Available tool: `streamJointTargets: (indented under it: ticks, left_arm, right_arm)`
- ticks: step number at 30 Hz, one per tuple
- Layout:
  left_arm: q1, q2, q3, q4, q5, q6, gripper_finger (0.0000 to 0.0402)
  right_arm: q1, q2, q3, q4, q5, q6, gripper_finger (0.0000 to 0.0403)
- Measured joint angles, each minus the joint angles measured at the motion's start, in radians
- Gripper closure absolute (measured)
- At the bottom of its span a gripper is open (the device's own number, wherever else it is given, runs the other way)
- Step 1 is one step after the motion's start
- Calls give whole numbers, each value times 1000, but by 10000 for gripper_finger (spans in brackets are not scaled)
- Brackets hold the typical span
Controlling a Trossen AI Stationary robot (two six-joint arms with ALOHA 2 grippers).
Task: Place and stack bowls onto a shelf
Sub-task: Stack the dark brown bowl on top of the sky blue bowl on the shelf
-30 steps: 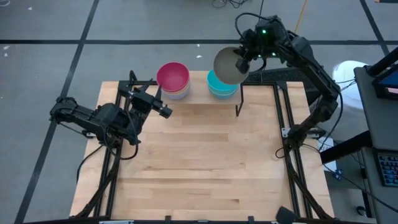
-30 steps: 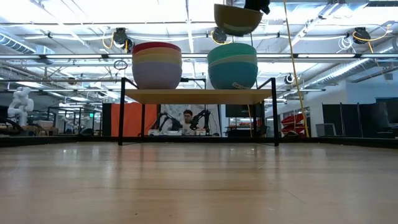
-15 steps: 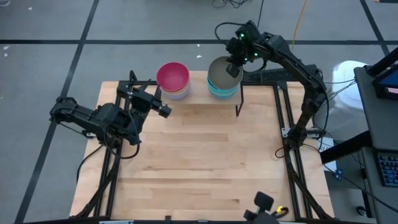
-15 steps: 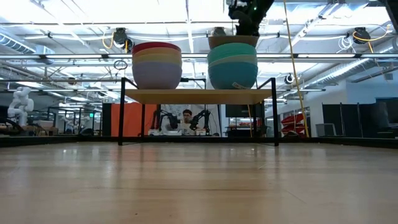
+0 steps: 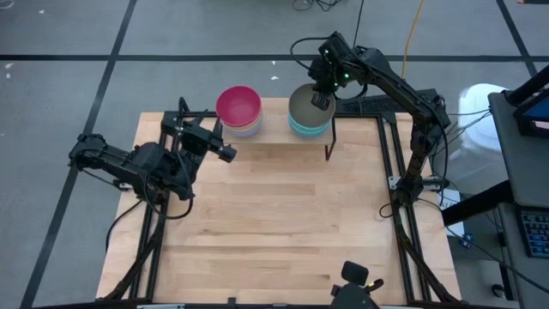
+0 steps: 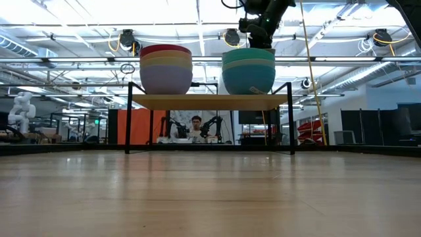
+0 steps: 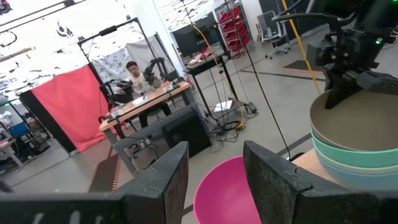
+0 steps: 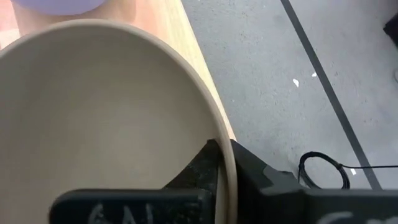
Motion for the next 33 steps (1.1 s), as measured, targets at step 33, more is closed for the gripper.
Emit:
streamJointTargets:
  ticks: [33]
  left_arm:
    - [0,0,0,0,0,20,243]
  right_arm:
    - [101,-119,0,205,118,-257,350]
